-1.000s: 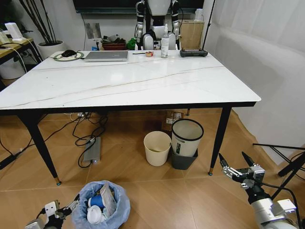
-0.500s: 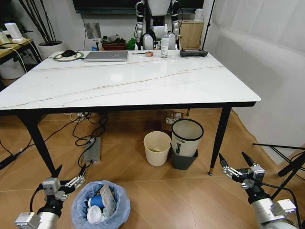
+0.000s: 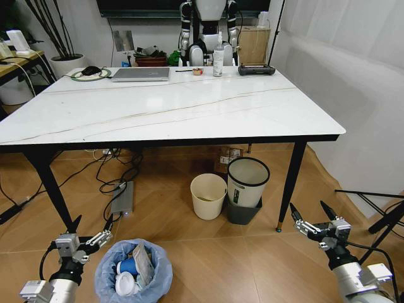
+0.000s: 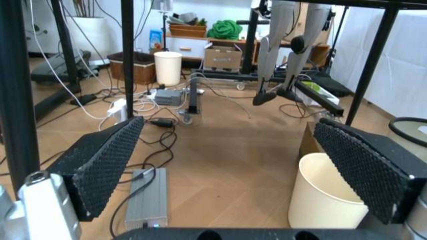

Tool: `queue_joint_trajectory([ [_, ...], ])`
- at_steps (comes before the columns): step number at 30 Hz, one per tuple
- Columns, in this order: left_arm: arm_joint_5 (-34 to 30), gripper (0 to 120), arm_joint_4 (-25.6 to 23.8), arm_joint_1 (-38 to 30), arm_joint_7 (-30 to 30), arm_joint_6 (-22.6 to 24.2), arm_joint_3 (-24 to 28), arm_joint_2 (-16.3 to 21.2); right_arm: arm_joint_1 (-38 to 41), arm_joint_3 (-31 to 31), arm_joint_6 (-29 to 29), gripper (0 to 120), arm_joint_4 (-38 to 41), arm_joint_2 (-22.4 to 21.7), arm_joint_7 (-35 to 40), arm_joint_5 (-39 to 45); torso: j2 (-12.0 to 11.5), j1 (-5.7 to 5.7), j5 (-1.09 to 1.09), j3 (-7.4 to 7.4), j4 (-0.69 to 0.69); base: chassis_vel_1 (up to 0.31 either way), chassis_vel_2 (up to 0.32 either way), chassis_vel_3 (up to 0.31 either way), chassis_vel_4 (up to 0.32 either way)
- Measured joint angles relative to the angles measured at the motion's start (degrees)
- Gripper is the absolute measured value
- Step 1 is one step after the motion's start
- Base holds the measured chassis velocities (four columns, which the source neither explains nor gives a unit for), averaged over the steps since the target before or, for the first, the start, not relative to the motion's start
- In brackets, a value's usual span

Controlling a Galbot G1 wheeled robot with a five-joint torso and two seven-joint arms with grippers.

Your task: Pick up the trash bin and place the trash from the table into it.

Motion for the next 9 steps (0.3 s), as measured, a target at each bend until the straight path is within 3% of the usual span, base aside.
queue_joint_trajectory([
  [9,-0.1,100,0.1,0.0,-0.1,0.1,0.0,0.0,0.0,0.0,0.0,100,0.0,0.0,0.0,0.0,0.0,0.0,0.0,0.0,0.0,0.0,0.0,0.0,0.0],
])
